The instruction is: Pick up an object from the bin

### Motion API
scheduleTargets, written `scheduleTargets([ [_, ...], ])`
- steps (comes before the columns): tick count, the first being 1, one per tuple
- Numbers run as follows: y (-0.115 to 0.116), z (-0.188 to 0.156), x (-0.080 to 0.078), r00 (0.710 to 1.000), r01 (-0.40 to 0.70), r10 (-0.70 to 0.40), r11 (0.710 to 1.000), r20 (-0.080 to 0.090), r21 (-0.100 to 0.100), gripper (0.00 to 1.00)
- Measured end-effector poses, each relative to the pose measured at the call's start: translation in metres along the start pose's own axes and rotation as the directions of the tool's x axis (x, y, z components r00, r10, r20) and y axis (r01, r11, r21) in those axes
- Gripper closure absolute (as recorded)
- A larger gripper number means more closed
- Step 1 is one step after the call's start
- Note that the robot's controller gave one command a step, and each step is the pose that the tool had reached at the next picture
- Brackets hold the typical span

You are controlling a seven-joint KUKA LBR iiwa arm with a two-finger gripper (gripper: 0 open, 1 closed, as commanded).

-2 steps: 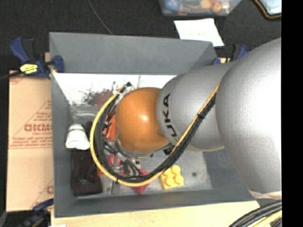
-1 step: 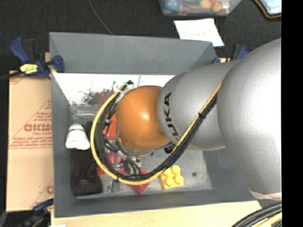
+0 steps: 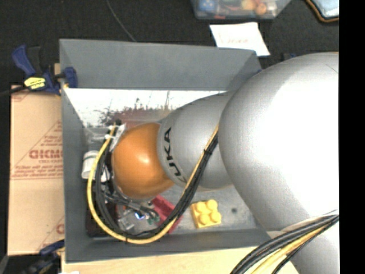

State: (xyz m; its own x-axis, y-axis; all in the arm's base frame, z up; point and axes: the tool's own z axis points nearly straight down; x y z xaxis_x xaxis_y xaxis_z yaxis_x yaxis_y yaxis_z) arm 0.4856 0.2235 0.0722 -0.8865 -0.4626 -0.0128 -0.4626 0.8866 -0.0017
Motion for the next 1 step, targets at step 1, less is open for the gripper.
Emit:
scheduleTargets([
  [1,-0.0013,-0.0284,-0.0002,0.998,-0.062,0.062,0.998,-0.008,-0.003,0.0],
])
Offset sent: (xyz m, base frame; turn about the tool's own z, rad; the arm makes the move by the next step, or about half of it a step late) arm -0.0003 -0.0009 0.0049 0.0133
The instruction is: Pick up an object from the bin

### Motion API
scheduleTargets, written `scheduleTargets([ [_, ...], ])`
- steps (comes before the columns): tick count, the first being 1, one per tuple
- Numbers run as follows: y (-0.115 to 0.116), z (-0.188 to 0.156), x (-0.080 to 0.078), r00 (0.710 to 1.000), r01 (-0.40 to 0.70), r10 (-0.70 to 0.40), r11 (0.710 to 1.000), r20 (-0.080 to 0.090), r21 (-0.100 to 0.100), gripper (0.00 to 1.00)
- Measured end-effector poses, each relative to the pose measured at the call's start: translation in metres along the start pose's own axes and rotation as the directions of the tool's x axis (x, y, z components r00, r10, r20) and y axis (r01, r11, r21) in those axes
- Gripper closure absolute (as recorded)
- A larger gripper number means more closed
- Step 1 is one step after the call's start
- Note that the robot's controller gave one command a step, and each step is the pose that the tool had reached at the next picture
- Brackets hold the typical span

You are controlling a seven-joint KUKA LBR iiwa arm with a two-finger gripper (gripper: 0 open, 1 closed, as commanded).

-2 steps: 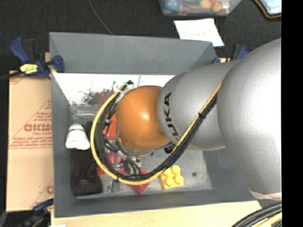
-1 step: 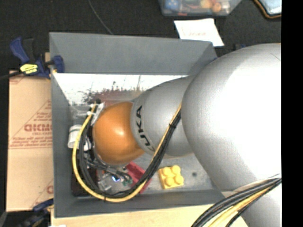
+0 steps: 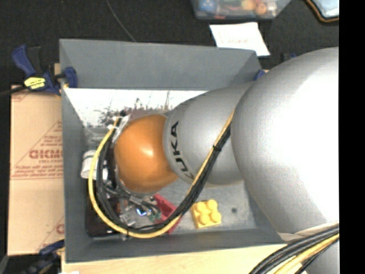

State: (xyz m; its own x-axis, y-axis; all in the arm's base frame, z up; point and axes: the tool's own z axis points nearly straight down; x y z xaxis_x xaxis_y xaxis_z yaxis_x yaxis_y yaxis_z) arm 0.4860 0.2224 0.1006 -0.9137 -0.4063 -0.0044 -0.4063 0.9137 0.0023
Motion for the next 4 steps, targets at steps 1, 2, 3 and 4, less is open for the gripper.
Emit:
scheduleTargets([
  [1,-0.0004,0.0228,-0.0007,0.999,0.046,-0.046,0.999,0.009,0.001,0.0],
  [2,-0.0011,0.0295,-0.001,0.939,-0.343,0.343,0.939,0.001,-0.003,0.0],
  [3,-0.0019,0.0219,-0.0021,1.0,0.02,-0.02,1.0,0.013,0.001,1.0],
  [4,-0.0017,0.0218,-0.002,1.0,0.019,-0.019,1.0,0.013,0.001,1.0],
])
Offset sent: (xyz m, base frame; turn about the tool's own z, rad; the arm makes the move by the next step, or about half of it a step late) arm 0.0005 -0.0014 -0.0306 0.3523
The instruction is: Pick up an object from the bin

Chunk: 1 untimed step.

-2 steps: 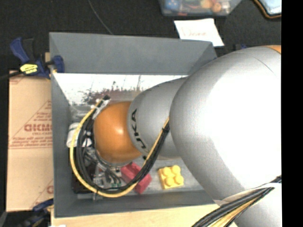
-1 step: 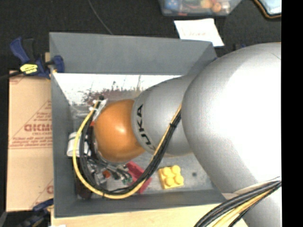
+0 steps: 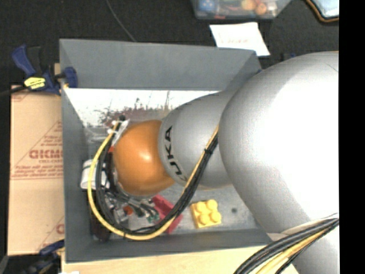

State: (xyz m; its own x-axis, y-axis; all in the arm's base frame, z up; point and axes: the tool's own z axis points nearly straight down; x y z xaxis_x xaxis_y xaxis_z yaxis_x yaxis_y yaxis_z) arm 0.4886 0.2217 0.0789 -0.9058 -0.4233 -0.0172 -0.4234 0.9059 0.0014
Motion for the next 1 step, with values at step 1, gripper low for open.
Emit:
scheduleTargets([
  [1,-0.0002,-0.0216,0.0016,1.0,-0.002,0.002,1.0,-0.006,0.0,1.0],
])
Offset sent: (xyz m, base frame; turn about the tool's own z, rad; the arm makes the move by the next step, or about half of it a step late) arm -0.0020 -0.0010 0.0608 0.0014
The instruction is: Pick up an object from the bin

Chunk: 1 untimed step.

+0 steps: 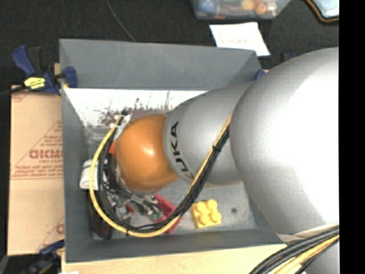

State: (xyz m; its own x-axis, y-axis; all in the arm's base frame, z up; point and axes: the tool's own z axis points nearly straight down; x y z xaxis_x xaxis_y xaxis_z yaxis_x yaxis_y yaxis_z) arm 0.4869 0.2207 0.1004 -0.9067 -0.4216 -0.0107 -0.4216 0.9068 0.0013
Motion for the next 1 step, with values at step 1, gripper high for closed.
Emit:
scheduleTargets([
  [1,-0.0005,-0.0271,-0.0018,1.0,-0.002,0.002,1.0,0.005,0.001,1.0],
])
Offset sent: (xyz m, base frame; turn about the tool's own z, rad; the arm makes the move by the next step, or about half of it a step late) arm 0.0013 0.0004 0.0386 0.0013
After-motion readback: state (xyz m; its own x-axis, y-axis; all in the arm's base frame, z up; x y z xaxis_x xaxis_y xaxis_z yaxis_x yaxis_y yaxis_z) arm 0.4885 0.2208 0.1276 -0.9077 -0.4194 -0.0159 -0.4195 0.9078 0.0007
